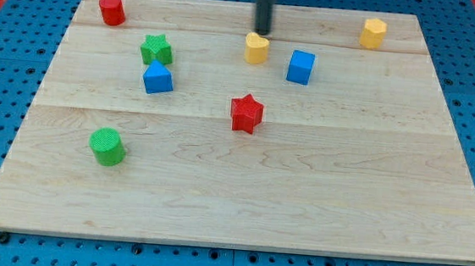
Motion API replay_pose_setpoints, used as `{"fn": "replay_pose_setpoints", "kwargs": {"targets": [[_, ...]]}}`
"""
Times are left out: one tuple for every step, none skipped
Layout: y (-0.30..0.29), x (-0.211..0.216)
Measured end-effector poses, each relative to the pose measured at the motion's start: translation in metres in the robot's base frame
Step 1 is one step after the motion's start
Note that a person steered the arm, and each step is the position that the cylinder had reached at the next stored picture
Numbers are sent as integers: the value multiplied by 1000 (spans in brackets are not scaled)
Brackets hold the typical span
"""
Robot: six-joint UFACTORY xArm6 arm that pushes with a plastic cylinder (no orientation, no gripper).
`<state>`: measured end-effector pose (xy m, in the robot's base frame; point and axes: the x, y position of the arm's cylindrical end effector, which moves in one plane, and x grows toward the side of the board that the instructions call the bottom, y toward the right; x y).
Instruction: Move the hexagon above the right of the blue cube
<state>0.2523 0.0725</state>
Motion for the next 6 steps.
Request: {"fn": "replay_pose_setpoints", "kwargs": {"targets": [[95,-24],[137,-18],[129,-52],[167,-56],[193,-7],[92,15]]}}
